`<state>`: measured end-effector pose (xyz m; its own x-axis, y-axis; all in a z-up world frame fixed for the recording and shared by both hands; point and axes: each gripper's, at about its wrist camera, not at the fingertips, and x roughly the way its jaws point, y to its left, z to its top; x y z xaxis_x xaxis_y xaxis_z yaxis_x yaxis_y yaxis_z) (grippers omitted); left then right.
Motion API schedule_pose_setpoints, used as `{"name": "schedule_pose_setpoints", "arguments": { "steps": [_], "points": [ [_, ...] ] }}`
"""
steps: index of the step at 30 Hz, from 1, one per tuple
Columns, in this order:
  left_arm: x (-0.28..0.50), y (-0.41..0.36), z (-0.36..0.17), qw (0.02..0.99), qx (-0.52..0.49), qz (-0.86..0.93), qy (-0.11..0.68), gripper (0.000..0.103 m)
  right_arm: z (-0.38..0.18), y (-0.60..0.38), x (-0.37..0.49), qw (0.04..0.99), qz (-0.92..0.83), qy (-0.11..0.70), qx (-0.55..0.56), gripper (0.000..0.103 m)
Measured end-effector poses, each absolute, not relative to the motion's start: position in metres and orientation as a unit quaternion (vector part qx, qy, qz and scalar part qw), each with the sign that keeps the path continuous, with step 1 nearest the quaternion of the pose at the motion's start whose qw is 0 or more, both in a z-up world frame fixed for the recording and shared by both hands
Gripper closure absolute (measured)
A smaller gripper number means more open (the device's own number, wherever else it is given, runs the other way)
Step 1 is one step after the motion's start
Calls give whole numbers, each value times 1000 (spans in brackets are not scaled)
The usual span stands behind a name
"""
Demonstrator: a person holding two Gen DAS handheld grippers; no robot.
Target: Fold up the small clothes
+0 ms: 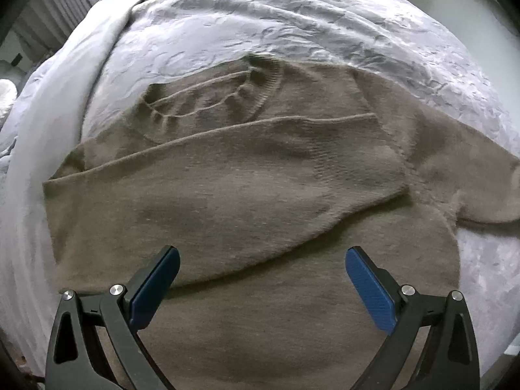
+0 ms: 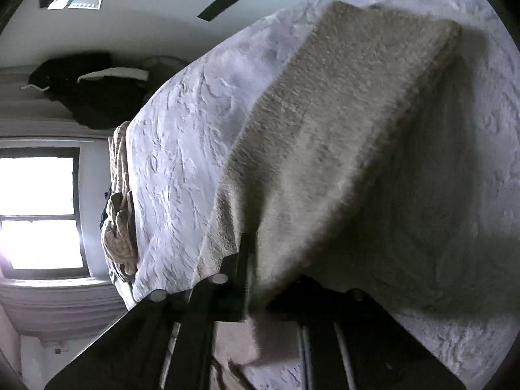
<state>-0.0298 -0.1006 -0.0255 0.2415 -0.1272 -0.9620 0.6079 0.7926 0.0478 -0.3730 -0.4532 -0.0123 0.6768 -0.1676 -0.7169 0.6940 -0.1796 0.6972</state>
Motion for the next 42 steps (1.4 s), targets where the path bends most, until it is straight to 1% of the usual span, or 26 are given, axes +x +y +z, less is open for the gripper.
{"name": "schedule_pose_setpoints", "arguments": {
  "steps": [5,12,17,19,21,24,25,28,29,30,31,33,34,36,37,38,39,42],
  "points": [
    [-19,-88,-29,762,196,-229,573,1,13,-452,-350,664,-298,190,659,96],
    [-7,-62,-20,778,146,-230,566,1,68,-421,-233,770,-176,253,558,96],
    [8,-36,-17,787,119,-214,567,1,88,-358,-140,823,-84,318,463,96],
    [13,-23,-17,792,106,-201,566,1,85,-324,-111,828,-47,349,435,96],
    [20,-6,-18,796,93,-181,570,1,69,-286,-79,823,-8,391,412,96],
    [26,14,-23,796,84,-161,578,1,29,-239,-44,796,21,459,393,95],
    [27,20,-23,797,82,-156,578,1,15,-228,-36,784,24,481,392,93],
    [31,36,-25,801,83,-139,576,1,-24,-211,-24,747,6,535,396,92],
    [33,39,-26,802,84,-136,576,1,-31,-210,-27,738,0,542,402,88],
    [34,43,-26,803,86,-132,575,1,-34,-211,-31,732,-5,539,416,77],
    [35,47,-26,804,87,-128,574,1,-35,-214,-36,730,-5,529,433,71],
    [40,55,-28,803,85,-121,577,1,-28,-222,-46,732,-20,509,451,44],
    [41,58,-29,803,81,-120,578,1,-24,-228,-54,738,-38,496,455,42],
    [45,66,-28,803,67,-125,579,1,-18,-239,-58,741,-67,474,470,42],
    [46,69,-27,803,63,-128,578,1,-17,-245,-57,741,-81,468,475,45],
    [47,73,-25,807,59,-130,574,1,-15,-248,-58,741,-90,465,476,66],
    [48,75,-24,808,56,-131,572,1,-14,-249,-55,742,-94,465,473,95],
    [51,84,-18,812,42,-131,567,1,-1,-236,-37,765,-62,465,441,96]
  ]
}}
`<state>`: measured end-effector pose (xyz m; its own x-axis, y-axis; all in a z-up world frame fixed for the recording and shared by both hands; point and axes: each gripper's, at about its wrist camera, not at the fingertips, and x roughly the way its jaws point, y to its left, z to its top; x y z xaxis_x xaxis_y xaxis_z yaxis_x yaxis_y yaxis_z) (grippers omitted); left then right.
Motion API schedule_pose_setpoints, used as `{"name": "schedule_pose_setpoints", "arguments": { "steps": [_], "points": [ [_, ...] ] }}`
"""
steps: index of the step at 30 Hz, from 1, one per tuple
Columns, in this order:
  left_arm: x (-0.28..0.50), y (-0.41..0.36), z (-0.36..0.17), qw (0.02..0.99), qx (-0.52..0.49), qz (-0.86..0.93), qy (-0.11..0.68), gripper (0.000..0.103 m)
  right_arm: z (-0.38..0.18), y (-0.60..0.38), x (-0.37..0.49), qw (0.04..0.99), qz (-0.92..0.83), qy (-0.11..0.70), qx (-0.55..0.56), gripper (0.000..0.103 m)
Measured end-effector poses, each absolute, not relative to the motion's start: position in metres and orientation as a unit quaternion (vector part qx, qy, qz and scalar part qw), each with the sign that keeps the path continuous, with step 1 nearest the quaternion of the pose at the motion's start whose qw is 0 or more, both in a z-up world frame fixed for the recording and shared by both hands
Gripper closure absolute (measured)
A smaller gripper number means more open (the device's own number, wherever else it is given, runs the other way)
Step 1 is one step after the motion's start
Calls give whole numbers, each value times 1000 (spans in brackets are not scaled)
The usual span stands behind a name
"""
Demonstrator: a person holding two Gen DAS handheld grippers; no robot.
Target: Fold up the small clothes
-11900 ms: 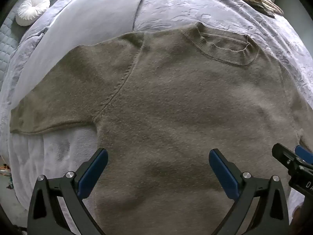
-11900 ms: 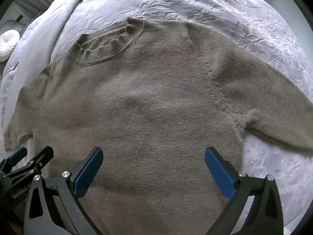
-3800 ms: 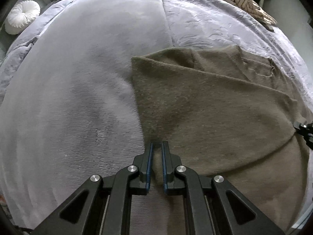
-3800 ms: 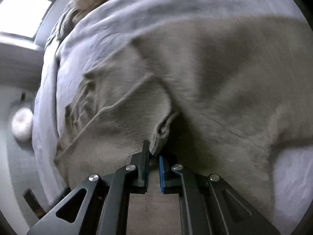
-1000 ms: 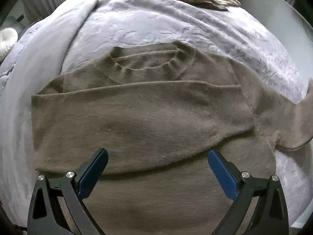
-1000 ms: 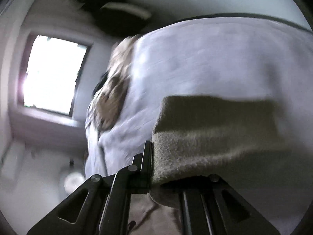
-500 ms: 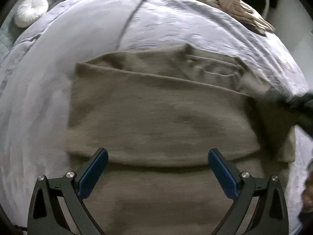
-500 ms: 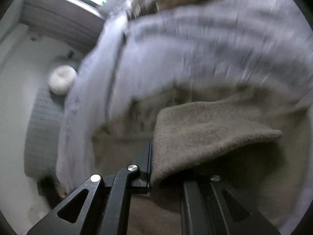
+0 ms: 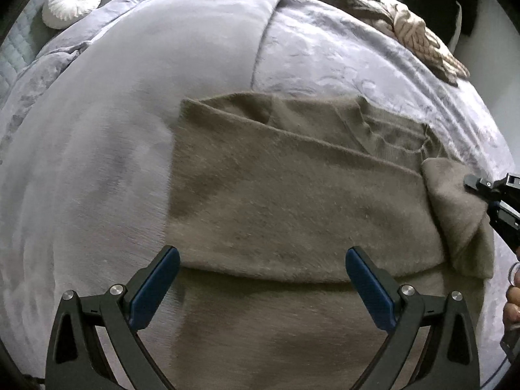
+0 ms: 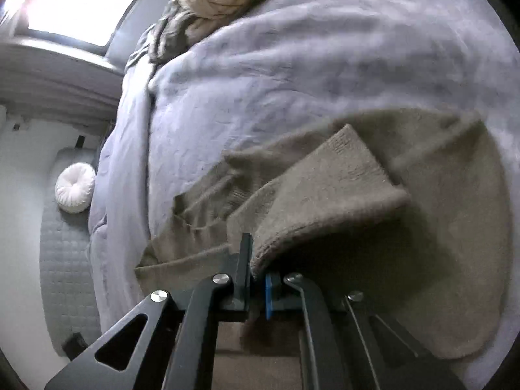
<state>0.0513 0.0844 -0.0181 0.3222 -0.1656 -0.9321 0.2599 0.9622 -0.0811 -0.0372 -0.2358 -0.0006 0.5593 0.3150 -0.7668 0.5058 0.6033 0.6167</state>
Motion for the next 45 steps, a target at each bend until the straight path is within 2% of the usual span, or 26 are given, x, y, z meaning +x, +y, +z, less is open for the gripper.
{"name": "schedule_pose_setpoints", "arguments": {
  "steps": [5,13,14,15,17,20,25,27,29,30,31,32,33,34,35,41,45],
  "points": [
    [56,100,-12,818,25,-126,561,1,15,-160,3,803,45,509,307,96],
    [60,105,-21,806,8,-138,575,1,-14,-82,4,780,99,602,143,92],
    [60,105,-22,804,7,-144,577,1,-16,-80,3,776,103,606,140,79],
    [59,102,-23,801,7,-151,579,1,-14,-80,-2,774,110,608,139,61],
    [59,96,-24,796,5,-166,582,1,-7,-84,-10,775,114,604,145,46],
    [61,85,-27,785,-4,-189,589,1,-1,-112,-35,769,91,603,192,46],
    [67,64,-43,764,-13,-206,612,1,-14,-198,-110,718,-7,580,385,46],
    [70,56,-47,758,-20,-216,615,17,-22,-230,-142,691,-53,553,462,46],
    [73,47,-51,746,-22,-227,626,49,-29,-255,-172,671,-91,514,526,46],
    [75,44,-52,741,-26,-230,630,56,-34,-265,-184,662,-108,490,558,46],
    [77,42,-51,742,-27,-231,629,74,-36,-273,-190,655,-119,472,578,46],
    [77,41,-50,742,-29,-234,628,84,-39,-278,-194,650,-129,454,596,46],
    [79,41,-48,742,-36,-237,627,85,-41,-283,-195,648,-137,436,609,52],
    [79,41,-45,744,-40,-236,623,85,-43,-286,-194,650,-144,425,613,64],
    [78,43,-39,749,-41,-239,616,88,-43,-288,-190,653,-150,426,609,98],
    [57,42,-27,756,-11,-254,603,88,-21,-303,-183,693,-131,459,540,97],
    [46,43,-41,752,5,-243,612,88,-40,-309,-192,686,-132,486,526,97]
  ]
}}
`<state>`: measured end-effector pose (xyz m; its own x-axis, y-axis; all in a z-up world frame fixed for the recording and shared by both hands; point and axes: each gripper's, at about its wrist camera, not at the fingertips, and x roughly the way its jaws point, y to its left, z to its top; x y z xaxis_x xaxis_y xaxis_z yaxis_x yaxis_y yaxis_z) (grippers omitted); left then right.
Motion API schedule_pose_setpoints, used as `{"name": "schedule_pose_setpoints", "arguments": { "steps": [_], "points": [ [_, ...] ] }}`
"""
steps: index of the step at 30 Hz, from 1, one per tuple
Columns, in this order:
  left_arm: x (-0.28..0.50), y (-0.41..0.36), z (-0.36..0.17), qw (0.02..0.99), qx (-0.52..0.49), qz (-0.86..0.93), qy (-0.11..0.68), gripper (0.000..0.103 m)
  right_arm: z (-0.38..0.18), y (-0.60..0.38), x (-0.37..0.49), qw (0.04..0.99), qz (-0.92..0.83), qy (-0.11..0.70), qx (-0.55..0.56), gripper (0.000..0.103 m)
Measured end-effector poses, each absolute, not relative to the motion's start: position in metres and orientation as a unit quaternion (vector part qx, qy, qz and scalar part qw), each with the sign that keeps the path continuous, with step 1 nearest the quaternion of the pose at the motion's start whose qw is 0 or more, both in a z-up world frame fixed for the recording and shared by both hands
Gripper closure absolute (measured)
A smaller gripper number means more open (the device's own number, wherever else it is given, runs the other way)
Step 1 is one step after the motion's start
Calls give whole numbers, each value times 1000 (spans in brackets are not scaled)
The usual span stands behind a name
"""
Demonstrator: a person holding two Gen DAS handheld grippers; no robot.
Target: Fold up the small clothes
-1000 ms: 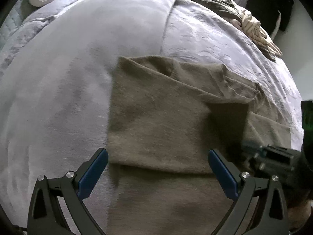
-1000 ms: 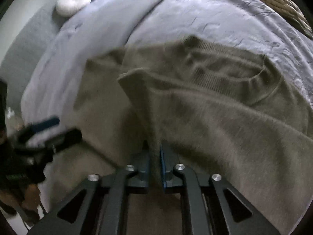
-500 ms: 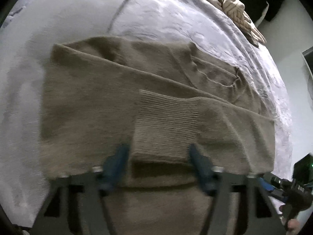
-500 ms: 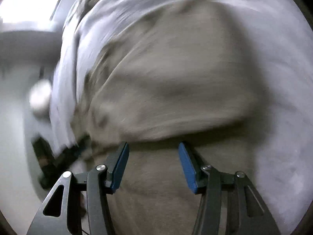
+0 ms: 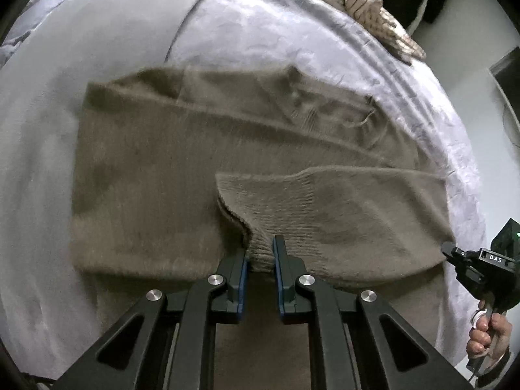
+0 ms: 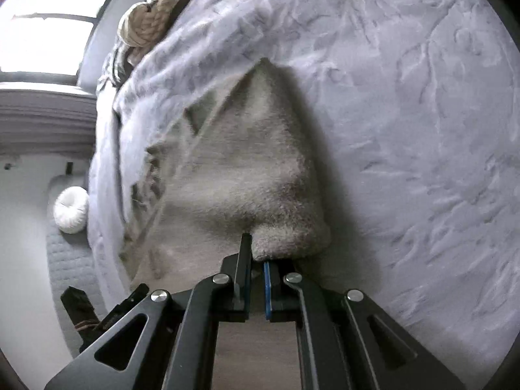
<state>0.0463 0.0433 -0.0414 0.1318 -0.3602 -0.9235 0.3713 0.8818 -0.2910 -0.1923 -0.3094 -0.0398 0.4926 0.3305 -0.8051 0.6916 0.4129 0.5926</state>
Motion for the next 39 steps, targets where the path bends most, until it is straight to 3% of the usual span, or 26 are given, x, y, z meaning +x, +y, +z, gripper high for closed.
{"name": "schedule_pose_setpoints", "arguments": {
  "steps": [4,9,11,15,23,24,25,26,32,35,39],
  "points": [
    [45,56,-44,764,35,-216,606,88,-45,-305,-193,682,-124,509,511,94],
    [51,78,-29,783,67,-192,588,88,-20,-290,-194,687,-87,548,469,70],
    [53,82,-21,788,66,-191,582,88,-4,-292,-197,709,-84,535,452,67],
    [56,67,-10,792,66,-209,570,88,13,-323,-192,741,-128,487,445,50],
    [49,21,-24,781,72,-232,576,88,-38,-376,-164,707,-148,462,514,50],
    [49,18,-29,779,74,-229,579,88,-46,-379,-160,697,-135,461,533,54],
    [48,17,-33,778,77,-226,582,88,-48,-379,-157,694,-123,459,541,69],
    [48,15,-36,777,81,-221,584,88,-44,-376,-152,700,-112,465,531,95],
    [47,11,-49,777,106,-206,585,88,4,-340,-124,790,-140,520,293,95],
    [49,7,-55,778,112,-201,585,88,-21,-342,-118,770,-166,559,257,95],
    [51,9,-56,777,108,-201,587,88,-25,-350,-131,762,-194,552,277,93]
  ]
}}
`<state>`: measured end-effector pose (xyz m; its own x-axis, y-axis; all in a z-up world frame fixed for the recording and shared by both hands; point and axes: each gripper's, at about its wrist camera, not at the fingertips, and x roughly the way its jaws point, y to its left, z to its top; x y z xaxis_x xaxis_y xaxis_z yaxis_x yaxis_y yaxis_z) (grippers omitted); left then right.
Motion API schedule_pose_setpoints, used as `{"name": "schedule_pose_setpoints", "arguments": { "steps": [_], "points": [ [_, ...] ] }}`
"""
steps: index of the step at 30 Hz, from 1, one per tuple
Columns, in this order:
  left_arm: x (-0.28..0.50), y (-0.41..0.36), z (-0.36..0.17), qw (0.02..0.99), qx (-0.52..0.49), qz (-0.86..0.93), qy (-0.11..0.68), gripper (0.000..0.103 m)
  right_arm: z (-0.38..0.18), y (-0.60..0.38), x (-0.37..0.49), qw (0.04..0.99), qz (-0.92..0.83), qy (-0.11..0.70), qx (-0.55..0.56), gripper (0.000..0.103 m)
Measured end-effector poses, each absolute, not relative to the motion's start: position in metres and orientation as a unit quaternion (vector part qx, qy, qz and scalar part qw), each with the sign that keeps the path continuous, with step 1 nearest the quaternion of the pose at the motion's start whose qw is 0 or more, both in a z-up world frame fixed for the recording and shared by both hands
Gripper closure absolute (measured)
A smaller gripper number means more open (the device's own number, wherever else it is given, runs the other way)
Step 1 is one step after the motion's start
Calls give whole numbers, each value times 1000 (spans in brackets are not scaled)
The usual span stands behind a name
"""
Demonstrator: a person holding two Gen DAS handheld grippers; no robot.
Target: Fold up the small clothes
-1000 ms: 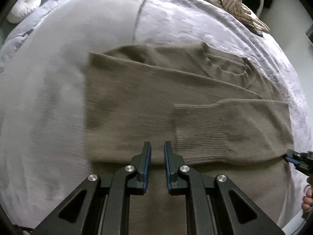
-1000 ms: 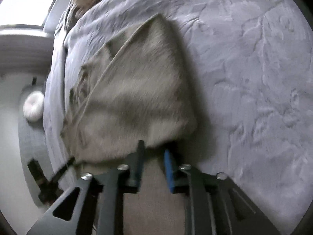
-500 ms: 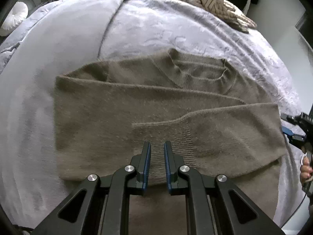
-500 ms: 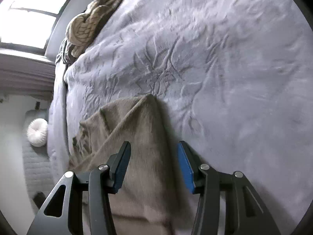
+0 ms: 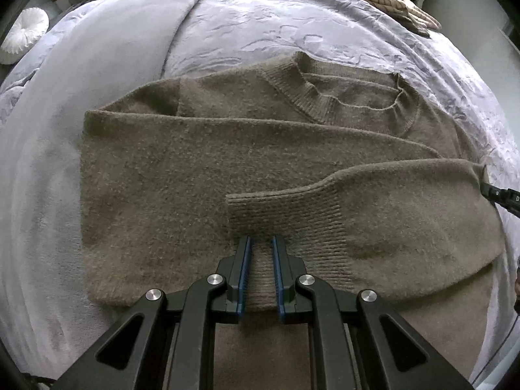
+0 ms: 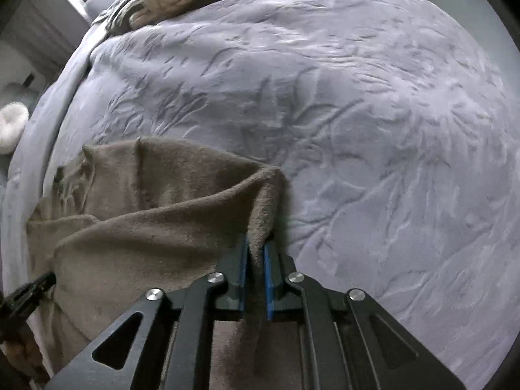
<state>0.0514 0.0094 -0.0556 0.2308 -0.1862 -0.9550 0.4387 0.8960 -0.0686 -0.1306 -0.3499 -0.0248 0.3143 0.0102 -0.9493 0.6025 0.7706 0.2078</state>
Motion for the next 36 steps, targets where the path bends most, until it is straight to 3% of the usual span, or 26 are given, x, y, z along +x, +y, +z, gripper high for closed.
{"name": "schedule_pose_setpoints", "arguments": {
  "steps": [11,19,26,28,32,36],
  "points": [
    [50,31,-28,784,120,-203,574,88,21,-312,-175,761,-159,537,328,89],
    [40,22,-55,765,133,-200,598,88,-11,-267,-183,739,-142,590,294,90],
    [38,32,-45,764,140,-199,597,88,0,-280,-205,728,-153,571,346,89],
    [37,36,-42,763,137,-200,600,88,4,-277,-208,727,-153,571,348,84],
    [29,45,-36,764,136,-195,600,88,12,-261,-207,731,-153,572,340,58],
    [23,48,-32,764,144,-185,601,87,18,-245,-203,732,-143,573,339,56]
  ]
}}
